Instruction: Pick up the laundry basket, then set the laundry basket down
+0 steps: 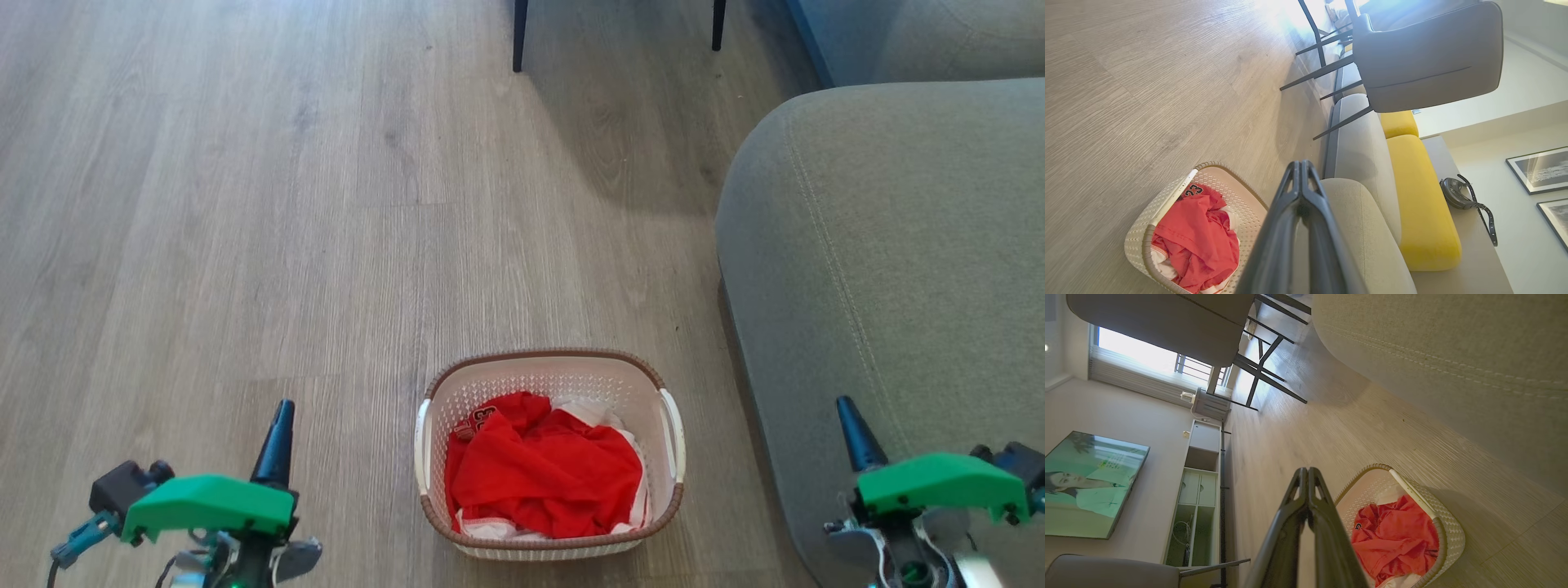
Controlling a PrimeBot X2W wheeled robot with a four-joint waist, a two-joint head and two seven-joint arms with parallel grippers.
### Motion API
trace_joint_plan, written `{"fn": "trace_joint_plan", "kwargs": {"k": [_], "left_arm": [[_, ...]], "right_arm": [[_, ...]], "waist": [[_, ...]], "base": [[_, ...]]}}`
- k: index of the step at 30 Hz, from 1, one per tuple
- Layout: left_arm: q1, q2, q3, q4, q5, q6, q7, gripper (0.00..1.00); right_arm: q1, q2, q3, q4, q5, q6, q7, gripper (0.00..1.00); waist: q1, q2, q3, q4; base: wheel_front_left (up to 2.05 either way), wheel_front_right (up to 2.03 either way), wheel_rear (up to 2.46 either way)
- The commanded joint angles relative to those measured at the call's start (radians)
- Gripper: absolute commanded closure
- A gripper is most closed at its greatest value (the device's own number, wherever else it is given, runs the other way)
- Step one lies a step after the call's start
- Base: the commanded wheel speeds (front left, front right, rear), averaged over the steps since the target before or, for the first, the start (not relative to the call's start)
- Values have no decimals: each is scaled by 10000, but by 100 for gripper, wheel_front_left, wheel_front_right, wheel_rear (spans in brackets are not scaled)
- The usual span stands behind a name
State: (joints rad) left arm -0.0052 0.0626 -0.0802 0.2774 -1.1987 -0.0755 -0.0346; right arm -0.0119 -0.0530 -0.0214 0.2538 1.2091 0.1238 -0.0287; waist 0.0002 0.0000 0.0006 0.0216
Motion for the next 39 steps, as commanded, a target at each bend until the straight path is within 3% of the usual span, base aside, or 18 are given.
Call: {"fn": "trace_joint_plan", "kwargs": {"k": [1,39], "left_arm": [[-614,143,409,-325,-325,-105,90,100],[-1001,105,1624,-336,-4362,-552,1225,100]], "right_arm": [[-551,-202,59,-281,331,48,70,100],[-933,-187,-627,-108,4243,69,1180,100]], "waist": [[-2,0,1,-9],[-2,0,25,-216]], "base": [[0,0,0],[0,0,0]]}}
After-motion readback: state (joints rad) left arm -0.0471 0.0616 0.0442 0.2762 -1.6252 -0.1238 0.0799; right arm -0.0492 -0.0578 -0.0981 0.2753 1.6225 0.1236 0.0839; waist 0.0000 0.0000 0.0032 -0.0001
